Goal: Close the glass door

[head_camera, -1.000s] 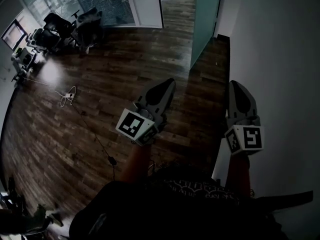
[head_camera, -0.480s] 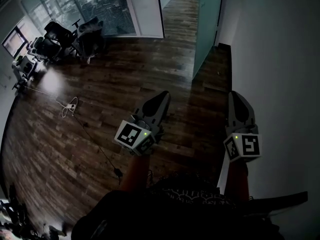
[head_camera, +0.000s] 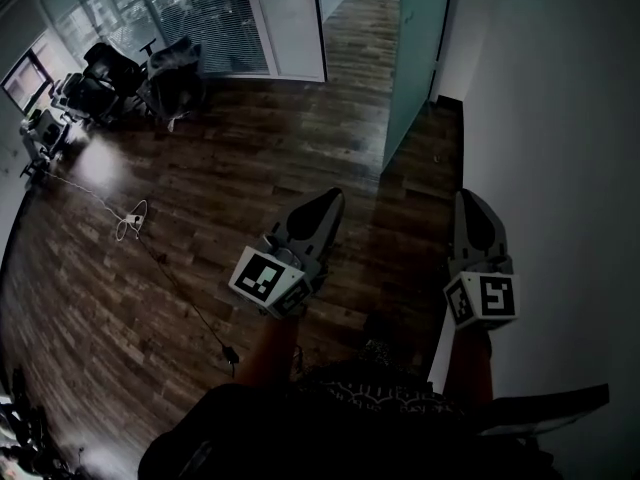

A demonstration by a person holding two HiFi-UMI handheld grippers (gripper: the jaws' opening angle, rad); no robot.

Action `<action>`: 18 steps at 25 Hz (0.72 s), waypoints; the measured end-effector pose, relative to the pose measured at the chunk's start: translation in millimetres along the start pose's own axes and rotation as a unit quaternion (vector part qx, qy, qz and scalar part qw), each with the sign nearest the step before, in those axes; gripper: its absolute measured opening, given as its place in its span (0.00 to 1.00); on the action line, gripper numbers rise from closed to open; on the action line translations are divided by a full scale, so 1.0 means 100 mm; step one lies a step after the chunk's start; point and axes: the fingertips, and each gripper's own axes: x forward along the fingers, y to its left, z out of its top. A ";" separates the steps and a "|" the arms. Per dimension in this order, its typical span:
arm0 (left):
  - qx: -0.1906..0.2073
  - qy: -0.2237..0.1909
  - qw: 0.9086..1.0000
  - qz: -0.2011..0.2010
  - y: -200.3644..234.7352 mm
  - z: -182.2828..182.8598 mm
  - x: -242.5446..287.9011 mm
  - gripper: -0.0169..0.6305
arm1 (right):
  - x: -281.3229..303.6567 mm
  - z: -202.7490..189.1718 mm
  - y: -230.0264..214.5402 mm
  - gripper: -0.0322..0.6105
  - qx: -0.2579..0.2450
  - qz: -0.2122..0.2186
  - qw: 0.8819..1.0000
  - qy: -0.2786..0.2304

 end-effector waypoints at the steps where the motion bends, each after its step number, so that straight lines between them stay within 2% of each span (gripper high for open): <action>1: 0.003 0.000 1.000 0.000 0.05 -0.02 0.12 0.03 | 0.12 -0.02 -0.09 0.05 -0.001 0.000 1.000 -0.001; 11: 0.013 -0.005 1.000 0.016 0.56 -0.10 1.23 0.03 | 1.18 -0.15 -0.87 0.05 -0.001 0.021 1.000 -0.004; 18: 0.012 0.004 1.000 0.021 0.81 -0.23 1.63 0.03 | 1.60 -0.32 -1.14 0.05 0.004 0.025 1.000 0.002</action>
